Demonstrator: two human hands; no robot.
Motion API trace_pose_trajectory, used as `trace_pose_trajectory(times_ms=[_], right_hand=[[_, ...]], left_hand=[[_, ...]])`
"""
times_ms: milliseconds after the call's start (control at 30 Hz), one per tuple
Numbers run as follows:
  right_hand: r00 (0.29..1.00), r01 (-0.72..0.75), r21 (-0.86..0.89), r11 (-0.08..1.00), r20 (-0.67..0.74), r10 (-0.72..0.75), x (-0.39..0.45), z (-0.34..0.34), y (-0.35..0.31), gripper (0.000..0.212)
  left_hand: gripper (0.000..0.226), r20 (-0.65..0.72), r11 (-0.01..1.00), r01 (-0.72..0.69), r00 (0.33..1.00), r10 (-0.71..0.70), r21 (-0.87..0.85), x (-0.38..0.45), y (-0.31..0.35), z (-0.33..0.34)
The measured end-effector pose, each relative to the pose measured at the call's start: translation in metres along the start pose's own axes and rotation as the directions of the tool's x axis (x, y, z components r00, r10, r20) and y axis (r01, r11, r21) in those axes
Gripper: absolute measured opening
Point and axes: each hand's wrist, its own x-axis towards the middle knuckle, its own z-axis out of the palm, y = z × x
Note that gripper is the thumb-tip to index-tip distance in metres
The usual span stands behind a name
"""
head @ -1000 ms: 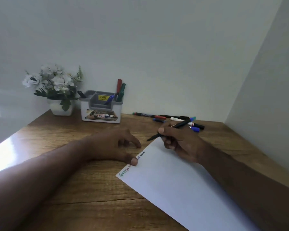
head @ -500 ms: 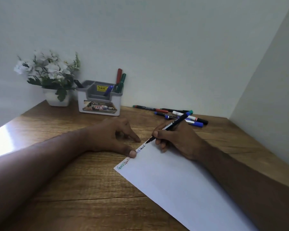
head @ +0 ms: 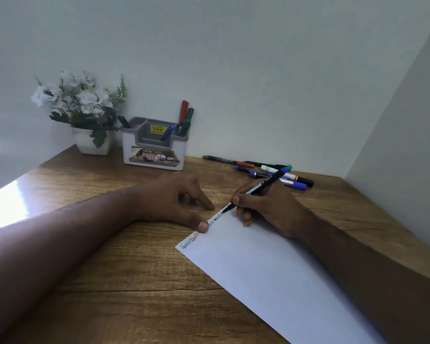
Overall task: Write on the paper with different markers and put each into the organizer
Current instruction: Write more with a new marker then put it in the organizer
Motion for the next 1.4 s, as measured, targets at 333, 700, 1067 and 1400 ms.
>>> trace_pose_trajectory(times_ms=[333, 700, 1067, 1400], right_hand=[[0.999, -0.010, 0.009, 1.000, -0.034, 0.010, -0.0010, -0.0004, -0.0013, 0.010], [0.999, -0.017, 0.001, 1.000, -0.045, 0.017, -0.0023, 0.0003, -0.0032, 0.011], [0.997, -0.031, 0.006, 1.000, -0.070, 0.031, -0.0027, 0.0013, -0.0040, 0.007], [0.993, -0.044, 0.013, 0.999, -0.106, 0.045, -0.0025, 0.0017, -0.0042, 0.007]], left_hand=[[0.054, 0.000, 1.000, -0.005, 1.000, 0.005, -0.006, 0.0005, -0.0009, 0.0001], [0.053, 0.001, 1.000, 0.005, 1.000, -0.005, -0.010, 0.0016, -0.0017, 0.0004], [0.050, -0.012, 1.000, 0.010, 1.000, -0.011, -0.022, 0.0010, -0.0015, 0.0009], [0.055, -0.013, 1.000, -0.007, 1.000, 0.007, -0.012, 0.0020, -0.0045, 0.0012]])
